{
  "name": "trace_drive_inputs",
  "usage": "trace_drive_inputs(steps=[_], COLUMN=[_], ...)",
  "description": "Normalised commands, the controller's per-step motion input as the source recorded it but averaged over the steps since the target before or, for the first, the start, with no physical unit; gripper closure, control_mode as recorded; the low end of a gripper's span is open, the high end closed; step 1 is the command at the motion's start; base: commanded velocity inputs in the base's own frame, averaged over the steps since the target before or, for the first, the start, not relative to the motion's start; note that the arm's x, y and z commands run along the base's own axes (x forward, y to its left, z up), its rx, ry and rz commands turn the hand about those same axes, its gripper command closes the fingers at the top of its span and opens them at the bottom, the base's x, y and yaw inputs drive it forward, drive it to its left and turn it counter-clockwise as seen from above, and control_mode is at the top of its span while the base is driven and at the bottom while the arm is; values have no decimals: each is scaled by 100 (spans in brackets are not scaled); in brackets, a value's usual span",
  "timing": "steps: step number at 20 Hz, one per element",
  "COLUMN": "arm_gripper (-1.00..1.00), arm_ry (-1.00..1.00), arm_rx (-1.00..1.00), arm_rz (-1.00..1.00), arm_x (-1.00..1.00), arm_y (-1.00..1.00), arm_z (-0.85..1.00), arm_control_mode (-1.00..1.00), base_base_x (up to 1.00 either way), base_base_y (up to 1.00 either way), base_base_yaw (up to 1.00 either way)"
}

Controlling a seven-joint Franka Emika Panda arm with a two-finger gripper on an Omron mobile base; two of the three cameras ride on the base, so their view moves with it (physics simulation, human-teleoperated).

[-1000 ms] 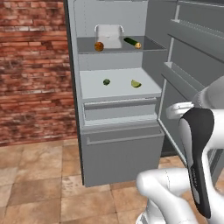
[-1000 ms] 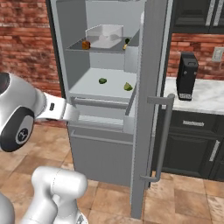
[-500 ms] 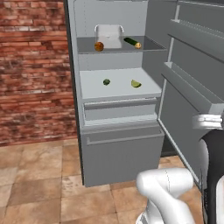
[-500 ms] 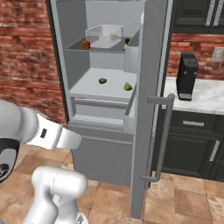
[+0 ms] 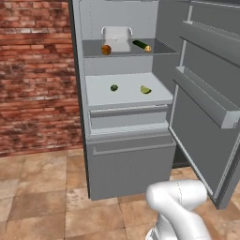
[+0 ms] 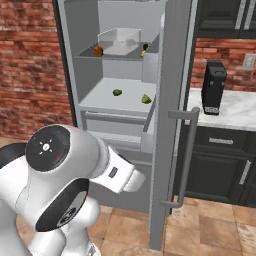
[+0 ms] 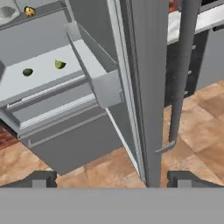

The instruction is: Place the tupperware on the top shelf of the fridge. Make space for the tupperware among the existing items by rearranging them on the shelves if needed. Close the fridge door when finished.

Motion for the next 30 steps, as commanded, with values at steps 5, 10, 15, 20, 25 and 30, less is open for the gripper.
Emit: trace_drive_inputs(steps=[5, 10, 15, 20, 25, 30], arm_gripper=[-100, -100, -100, -100, -100, -100], arm_ry=[-1, 0, 0, 0, 0, 0], arm_rx=[43, 42, 36, 32, 29, 18], arm_rz=[0, 0, 0, 0, 0, 0], arm_x=[8, 30, 49, 79, 86, 69], arm_y=[-100, -100, -100, -81, -52, -15], arm_z=[0, -2, -20, -25, -23, -38], arm_control_mode=[-100, -100, -100, -100, -100, -100], base_base_x=[0, 0, 0, 0, 0, 0], base_base_y=[0, 0, 0, 0, 0, 0], base_base_yaw=[0, 0, 0, 0, 0, 0])
